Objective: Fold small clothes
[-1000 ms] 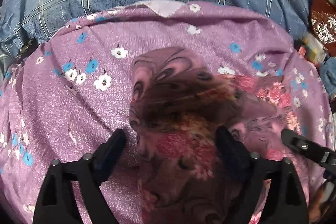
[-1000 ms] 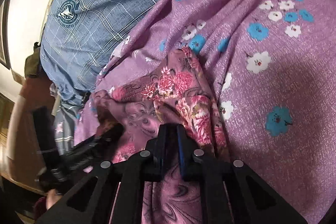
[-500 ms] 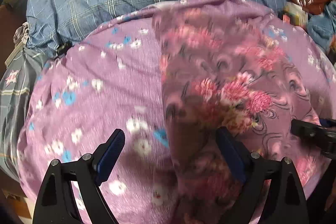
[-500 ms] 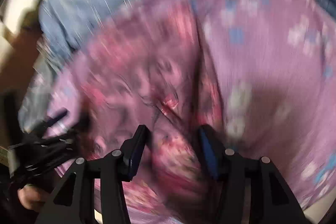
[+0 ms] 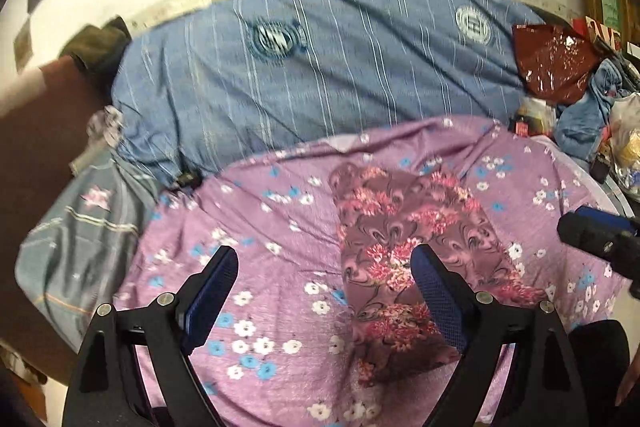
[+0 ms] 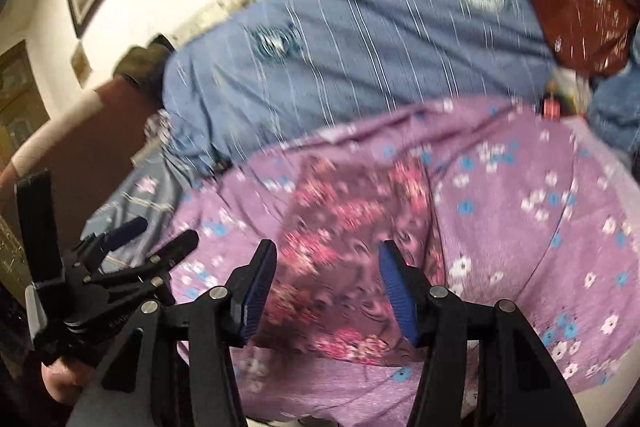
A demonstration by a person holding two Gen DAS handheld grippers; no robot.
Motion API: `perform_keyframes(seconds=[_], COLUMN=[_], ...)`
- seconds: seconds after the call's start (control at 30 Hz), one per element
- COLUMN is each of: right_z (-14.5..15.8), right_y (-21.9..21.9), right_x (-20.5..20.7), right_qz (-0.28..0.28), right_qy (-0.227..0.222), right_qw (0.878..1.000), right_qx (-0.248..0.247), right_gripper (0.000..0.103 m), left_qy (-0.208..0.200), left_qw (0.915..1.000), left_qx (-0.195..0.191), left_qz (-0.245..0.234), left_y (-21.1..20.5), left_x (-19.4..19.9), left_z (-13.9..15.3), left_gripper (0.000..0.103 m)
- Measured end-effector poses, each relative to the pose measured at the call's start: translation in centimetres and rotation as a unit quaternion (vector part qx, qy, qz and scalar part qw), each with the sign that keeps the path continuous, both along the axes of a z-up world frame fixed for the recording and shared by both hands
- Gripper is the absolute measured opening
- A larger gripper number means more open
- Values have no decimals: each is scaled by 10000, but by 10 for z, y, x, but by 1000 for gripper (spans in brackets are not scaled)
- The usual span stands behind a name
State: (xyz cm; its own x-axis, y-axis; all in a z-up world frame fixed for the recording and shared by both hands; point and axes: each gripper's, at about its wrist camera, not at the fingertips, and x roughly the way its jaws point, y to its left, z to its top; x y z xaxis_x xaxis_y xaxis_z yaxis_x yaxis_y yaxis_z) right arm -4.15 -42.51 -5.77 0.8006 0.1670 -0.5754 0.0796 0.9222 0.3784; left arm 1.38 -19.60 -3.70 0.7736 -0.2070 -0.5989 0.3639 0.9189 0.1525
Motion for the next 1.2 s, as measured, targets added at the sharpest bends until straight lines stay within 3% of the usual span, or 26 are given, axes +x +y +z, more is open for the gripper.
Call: perform_keyframes(seconds=[0.17,0.4,0.93,1.2], right_z=[24,26,-5,-15], right_y=[12,24,19,22], right_x=[-17,-31,-11,0], right_qz=[11,-9,-286,-207], right_qy=[-256,-301,61,193], right_qw=[9996,9990,9979,9972], right_qx=[-112,-340,-587,-696], right_gripper=[64,70,73,73], left_qy=[-237,-375,122,185], left_qw=[9997,9991,9996,9992], left_qx=[-71,-180,-42,-15], left_qz=[-50,-41,263,342], left_y=[13,24,32,26], left_x=[-40,-64,-7,7], left_z=[20,27,2,-8], left_gripper=[89,90,91,91])
